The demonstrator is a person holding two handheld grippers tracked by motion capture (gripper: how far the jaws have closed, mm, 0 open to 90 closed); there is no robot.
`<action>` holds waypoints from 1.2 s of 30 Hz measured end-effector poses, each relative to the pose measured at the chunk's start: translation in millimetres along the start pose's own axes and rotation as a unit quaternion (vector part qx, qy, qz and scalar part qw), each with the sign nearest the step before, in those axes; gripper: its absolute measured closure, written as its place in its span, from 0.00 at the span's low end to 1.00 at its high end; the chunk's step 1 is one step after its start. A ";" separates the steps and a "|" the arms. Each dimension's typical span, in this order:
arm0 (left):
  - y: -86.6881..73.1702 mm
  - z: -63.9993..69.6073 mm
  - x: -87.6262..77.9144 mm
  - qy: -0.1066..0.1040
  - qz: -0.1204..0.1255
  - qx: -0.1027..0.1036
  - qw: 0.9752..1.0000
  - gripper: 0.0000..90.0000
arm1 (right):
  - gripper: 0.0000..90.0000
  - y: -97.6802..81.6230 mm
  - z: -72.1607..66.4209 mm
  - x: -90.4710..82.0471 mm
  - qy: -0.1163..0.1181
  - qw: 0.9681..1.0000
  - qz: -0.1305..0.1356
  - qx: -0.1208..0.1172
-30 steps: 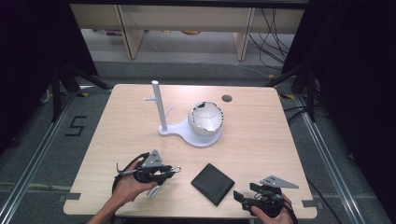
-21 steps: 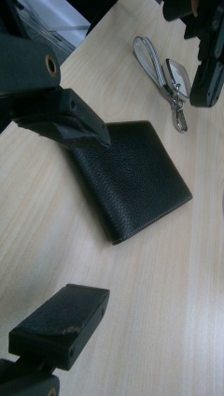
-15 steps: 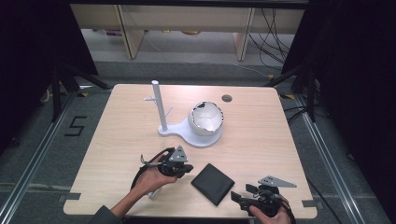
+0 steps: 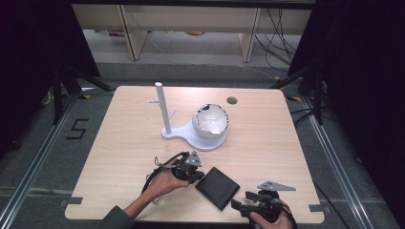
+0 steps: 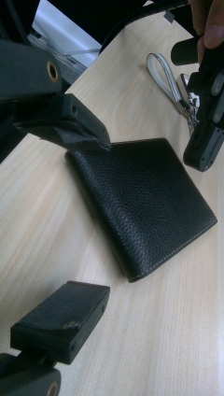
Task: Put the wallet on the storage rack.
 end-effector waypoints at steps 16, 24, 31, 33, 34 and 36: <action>-3.9 18.1 0.9 -0.022 -0.016 0.002 1.000 0.98 | 0.30 3.9 1.4 13.5 0.006 1.000 -0.010 0.018; -5.5 29.7 0.5 -0.044 -0.012 -0.010 0.999 0.98 | 0.32 11.3 4.5 17.0 0.008 0.999 -0.015 0.051; 2.1 47.9 5.2 -0.064 -0.010 0.000 0.998 0.97 | 0.33 21.5 10.2 24.7 0.002 0.999 -0.008 0.049; 3.5 52.3 6.1 -0.067 -0.011 0.005 0.998 0.96 | 0.34 27.0 13.7 26.7 0.002 0.998 -0.004 0.060; 3.8 53.8 6.6 -0.068 -0.011 0.004 0.998 0.96 | 0.35 28.9 14.9 27.7 0.002 0.998 -0.003 0.068; 3.7 54.0 6.7 -0.069 -0.012 0.005 0.998 0.96 | 0.35 30.3 15.9 28.6 0.002 0.997 -0.003 0.072</action>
Point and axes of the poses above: each handheld gripper's, and its own axes: x roughly forward along the jaws, y roughly out of its top, z roughly to its right, the point moved 10 cm from there along x, roughly forward along the jaws, and after that the axes turned 10 degrees about x, right-handed, at the moved point
